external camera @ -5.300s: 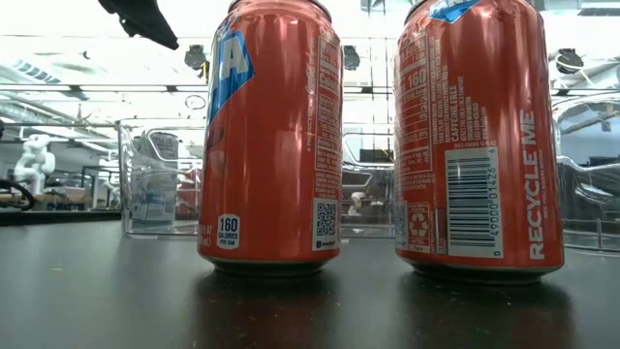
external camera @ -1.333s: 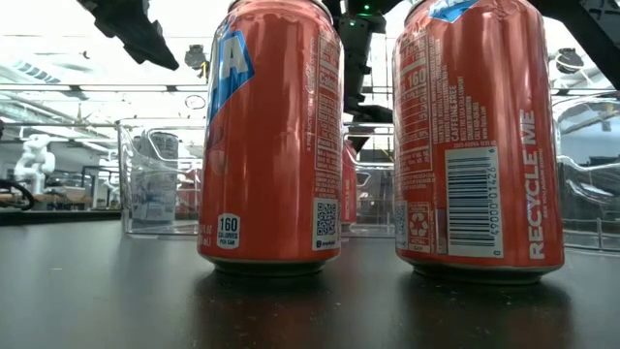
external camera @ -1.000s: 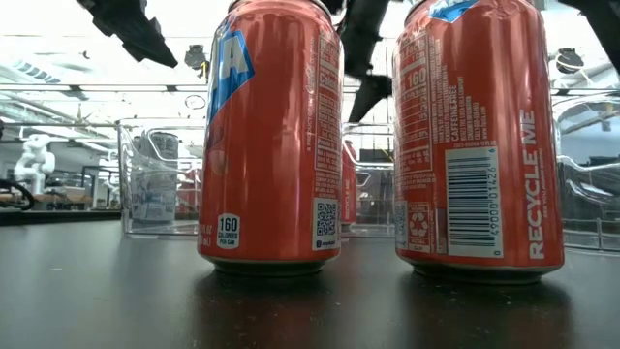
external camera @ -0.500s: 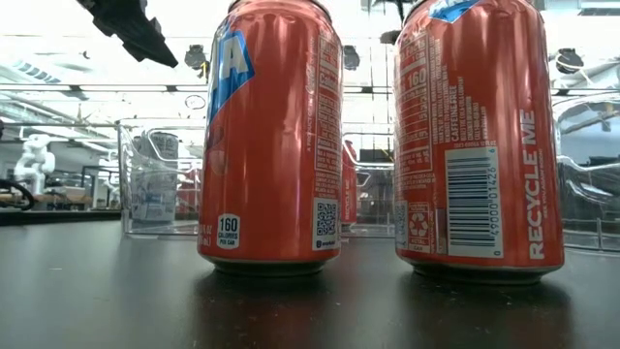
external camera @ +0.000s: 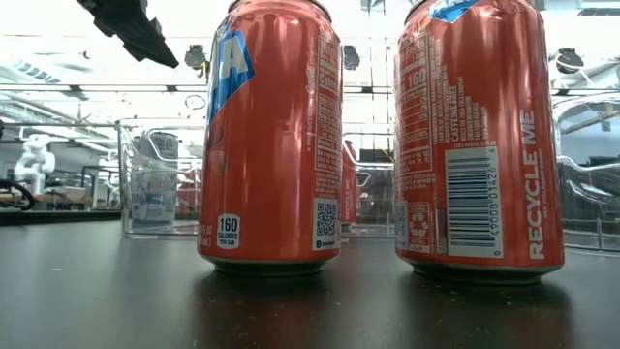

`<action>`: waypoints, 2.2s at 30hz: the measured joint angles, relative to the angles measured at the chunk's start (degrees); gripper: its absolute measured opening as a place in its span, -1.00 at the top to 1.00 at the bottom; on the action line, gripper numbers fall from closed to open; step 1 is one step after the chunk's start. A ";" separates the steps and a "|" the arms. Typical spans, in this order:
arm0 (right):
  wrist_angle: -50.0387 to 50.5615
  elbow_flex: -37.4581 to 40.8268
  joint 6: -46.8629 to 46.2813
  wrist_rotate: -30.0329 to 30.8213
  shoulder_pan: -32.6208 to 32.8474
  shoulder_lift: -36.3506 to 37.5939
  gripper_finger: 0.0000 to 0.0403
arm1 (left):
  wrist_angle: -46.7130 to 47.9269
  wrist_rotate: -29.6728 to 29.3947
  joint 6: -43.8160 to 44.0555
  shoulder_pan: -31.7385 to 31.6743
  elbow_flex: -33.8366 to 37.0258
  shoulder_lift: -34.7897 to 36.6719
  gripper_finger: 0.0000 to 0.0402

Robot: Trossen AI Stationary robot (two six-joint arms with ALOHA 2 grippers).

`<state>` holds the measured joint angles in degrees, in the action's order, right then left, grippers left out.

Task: Sort soda cans
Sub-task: Put the orange soda can into the center transparent bin

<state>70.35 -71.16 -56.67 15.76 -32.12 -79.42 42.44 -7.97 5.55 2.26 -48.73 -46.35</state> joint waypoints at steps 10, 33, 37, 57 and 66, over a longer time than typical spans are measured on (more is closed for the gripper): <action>-6.80 7.54 2.00 0.63 -2.80 -0.24 -0.69 | 0.00 0.00 0.15 0.00 0.00 0.00 0.39; -12.14 8.53 8.31 -2.61 -10.65 -2.55 -0.69 | 0.04 -0.46 0.31 0.00 0.00 0.00 0.39; -12.33 8.51 9.93 -3.68 -11.08 -5.91 -0.69 | 0.04 -0.46 0.30 0.00 0.00 0.00 0.39; -13.05 8.49 12.06 -6.03 -12.94 -9.51 -0.40 | 0.55 -0.46 1.50 0.00 0.00 -0.02 0.39; -12.45 8.71 13.05 -7.57 -10.63 -4.79 -0.40 | 0.52 -0.50 1.49 0.00 0.00 -0.02 0.39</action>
<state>57.90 -62.46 -43.62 8.19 -42.74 -84.21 42.96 -8.46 7.03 2.26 -48.73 -46.37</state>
